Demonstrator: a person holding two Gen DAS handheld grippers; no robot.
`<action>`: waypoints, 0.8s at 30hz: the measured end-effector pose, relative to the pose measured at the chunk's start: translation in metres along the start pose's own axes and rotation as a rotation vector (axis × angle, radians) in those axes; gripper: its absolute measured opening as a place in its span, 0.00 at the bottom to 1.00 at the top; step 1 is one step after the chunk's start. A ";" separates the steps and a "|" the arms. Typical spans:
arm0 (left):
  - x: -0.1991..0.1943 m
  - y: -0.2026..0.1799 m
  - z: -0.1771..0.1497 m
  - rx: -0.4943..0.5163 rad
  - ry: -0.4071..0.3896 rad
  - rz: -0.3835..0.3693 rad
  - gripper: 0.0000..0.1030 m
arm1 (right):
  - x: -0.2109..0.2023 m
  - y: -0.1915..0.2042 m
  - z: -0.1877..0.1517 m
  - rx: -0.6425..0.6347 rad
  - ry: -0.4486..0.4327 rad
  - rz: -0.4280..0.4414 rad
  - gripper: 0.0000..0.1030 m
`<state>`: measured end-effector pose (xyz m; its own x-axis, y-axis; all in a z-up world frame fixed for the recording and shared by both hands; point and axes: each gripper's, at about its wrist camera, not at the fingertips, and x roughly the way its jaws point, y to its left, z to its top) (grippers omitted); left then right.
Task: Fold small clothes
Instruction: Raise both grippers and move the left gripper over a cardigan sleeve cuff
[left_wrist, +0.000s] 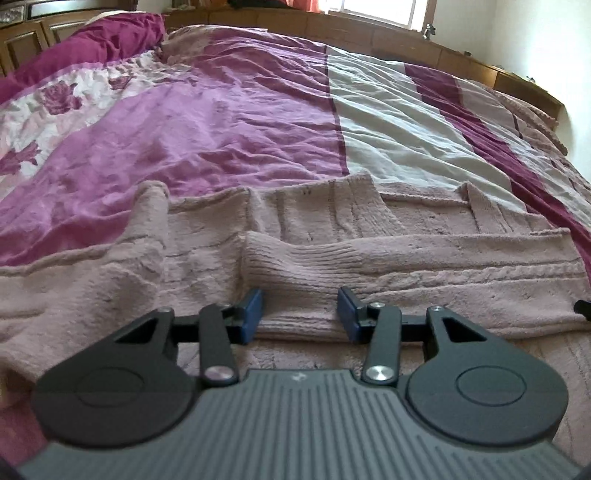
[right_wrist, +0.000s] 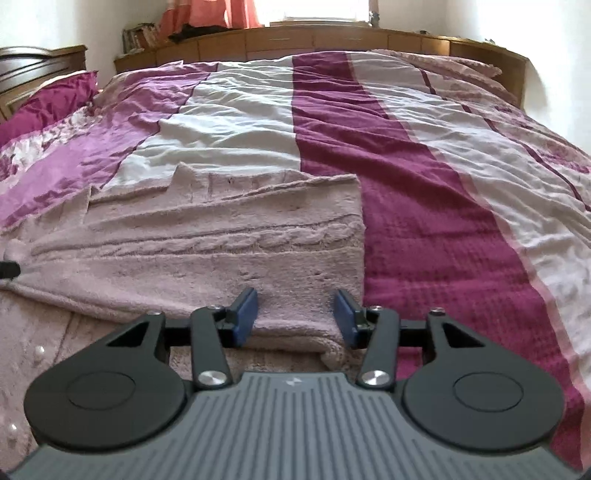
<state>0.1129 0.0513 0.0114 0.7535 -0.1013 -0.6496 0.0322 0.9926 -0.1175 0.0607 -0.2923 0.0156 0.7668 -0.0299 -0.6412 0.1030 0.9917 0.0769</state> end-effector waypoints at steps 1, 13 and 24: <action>-0.003 0.001 0.001 -0.008 0.005 0.001 0.46 | -0.002 0.000 0.001 0.010 0.001 0.002 0.56; -0.060 0.032 -0.001 -0.108 0.048 0.063 0.51 | -0.056 0.009 0.003 0.135 -0.031 0.114 0.70; -0.115 0.054 -0.010 -0.098 0.042 0.139 0.65 | -0.100 0.043 -0.011 0.134 -0.033 0.212 0.82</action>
<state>0.0213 0.1163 0.0727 0.7181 0.0321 -0.6952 -0.1364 0.9861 -0.0954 -0.0183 -0.2456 0.0743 0.8003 0.1709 -0.5747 0.0187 0.9510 0.3088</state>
